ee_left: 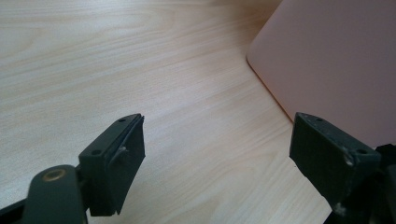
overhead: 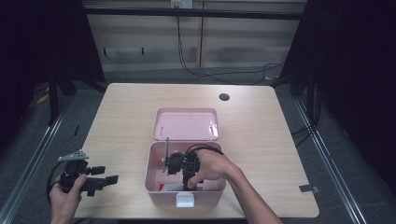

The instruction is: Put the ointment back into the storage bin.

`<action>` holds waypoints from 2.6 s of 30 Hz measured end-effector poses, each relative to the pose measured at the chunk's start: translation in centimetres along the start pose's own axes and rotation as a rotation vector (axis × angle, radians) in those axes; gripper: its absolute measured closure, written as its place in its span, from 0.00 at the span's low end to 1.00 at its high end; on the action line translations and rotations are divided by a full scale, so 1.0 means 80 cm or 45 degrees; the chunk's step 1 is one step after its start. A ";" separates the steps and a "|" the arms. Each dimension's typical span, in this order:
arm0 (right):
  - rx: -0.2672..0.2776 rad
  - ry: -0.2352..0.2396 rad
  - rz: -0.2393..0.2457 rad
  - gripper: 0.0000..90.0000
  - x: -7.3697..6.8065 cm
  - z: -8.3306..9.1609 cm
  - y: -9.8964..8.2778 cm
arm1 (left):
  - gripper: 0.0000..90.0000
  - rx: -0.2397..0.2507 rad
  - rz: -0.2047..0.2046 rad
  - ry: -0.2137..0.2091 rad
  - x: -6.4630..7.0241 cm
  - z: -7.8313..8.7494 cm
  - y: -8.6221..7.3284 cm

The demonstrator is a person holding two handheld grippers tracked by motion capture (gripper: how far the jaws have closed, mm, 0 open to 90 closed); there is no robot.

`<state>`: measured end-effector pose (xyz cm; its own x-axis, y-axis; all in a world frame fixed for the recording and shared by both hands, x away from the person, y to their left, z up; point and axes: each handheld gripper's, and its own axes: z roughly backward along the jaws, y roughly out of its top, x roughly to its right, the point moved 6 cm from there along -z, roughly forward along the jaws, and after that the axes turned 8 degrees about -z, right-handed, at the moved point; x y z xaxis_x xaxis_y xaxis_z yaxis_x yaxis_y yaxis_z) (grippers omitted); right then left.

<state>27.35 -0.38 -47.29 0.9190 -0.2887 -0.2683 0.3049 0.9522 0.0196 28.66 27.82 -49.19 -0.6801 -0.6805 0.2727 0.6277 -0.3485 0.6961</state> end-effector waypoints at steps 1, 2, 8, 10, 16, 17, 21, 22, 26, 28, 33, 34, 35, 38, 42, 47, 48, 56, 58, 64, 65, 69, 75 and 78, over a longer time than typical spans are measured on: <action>0.017 0.016 0.007 0.80 -0.001 -0.002 0.002 | 0.20 0.002 0.004 0.002 0.000 0.000 0.000; 0.019 0.016 0.007 0.80 -0.001 -0.002 0.002 | 0.20 0.002 0.002 0.003 0.000 0.001 0.000; 0.020 0.022 0.022 0.80 -0.001 -0.006 0.005 | 0.20 0.002 0.005 0.003 0.000 0.000 0.000; 0.023 0.024 0.032 0.80 0.000 -0.008 0.006 | 0.20 0.001 0.002 0.002 0.000 0.000 0.000; 0.027 0.037 0.051 0.80 -0.002 -0.013 0.008 | 0.20 0.000 0.001 0.003 -0.001 0.001 0.000; 0.022 0.046 0.054 0.80 -0.003 -0.013 0.007 | 0.20 0.001 0.005 0.004 -0.001 0.000 0.000; 0.008 0.056 0.023 0.80 -0.002 -0.015 0.006 | 0.20 0.002 0.007 0.005 -0.001 0.000 0.000; 0.006 0.053 0.005 0.80 0.000 -0.016 0.006 | 0.20 0.000 0.004 0.005 -0.001 0.001 0.000; -0.022 0.041 0.009 0.80 0.003 -0.020 0.005 | 0.20 0.006 -0.002 0.010 -0.002 0.001 0.000; -0.015 0.056 0.024 0.80 0.002 -0.022 0.005 | 0.20 0.005 0.003 0.009 -0.001 0.001 0.000; -0.033 0.059 0.021 0.79 0.001 -0.023 0.004 | 0.20 0.007 0.001 0.007 -0.001 0.001 0.000; -0.033 0.059 0.021 0.79 0.001 -0.023 0.004 | 0.20 0.007 0.001 0.007 -0.001 0.001 0.000; -0.033 0.055 0.026 0.79 0.001 -0.024 0.003 | 0.20 0.004 -0.001 0.009 -0.002 0.001 0.000; -0.038 0.067 0.027 0.79 0.001 -0.026 0.001 | 0.20 0.003 0.003 0.008 -0.002 0.001 0.000; -0.049 0.070 0.016 0.79 0.003 -0.028 -0.001 | 0.20 0.005 0.005 0.007 -0.002 0.001 0.000; -0.042 0.083 -0.001 0.79 0.003 -0.031 -0.001 | 0.20 0.004 0.005 0.006 -0.002 0.001 0.000; -0.068 0.061 0.001 0.79 0.004 -0.030 -0.001 | 0.20 0.003 0.006 0.006 -0.002 0.001 0.000; -0.043 0.077 0.007 0.76 0.002 -0.026 0.000 | 0.20 0.001 0.004 0.008 -0.002 0.001 0.000; -0.026 0.072 0.009 0.75 0.003 -0.025 0.000 | 0.20 0.002 0.004 0.008 -0.002 0.001 0.000; -0.002 0.049 0.001 0.71 0.003 -0.016 -0.003 | 0.20 0.000 0.003 0.008 -0.002 0.001 0.000; 0.019 0.036 -0.009 0.71 0.004 -0.014 -0.003 | 0.20 0.001 0.004 0.007 -0.002 0.001 0.000; 0.033 -0.001 -0.052 0.68 0.006 -0.008 -0.005 | 0.20 -0.001 0.006 0.008 -0.001 0.001 0.000; 0.060 -0.013 -0.054 0.65 0.008 0.003 -0.010 | 0.20 0.001 0.007 0.009 -0.002 0.001 0.000; 0.078 -0.029 -0.043 0.66 0.008 0.008 -0.012 | 0.20 -0.001 0.006 0.007 -0.001 0.001 0.000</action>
<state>27.84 -1.56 -46.84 0.9133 -0.3233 -0.2476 0.3497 0.9343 0.0699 28.69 27.95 -49.19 -0.6751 -0.6856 0.2725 0.6312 -0.3455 0.6945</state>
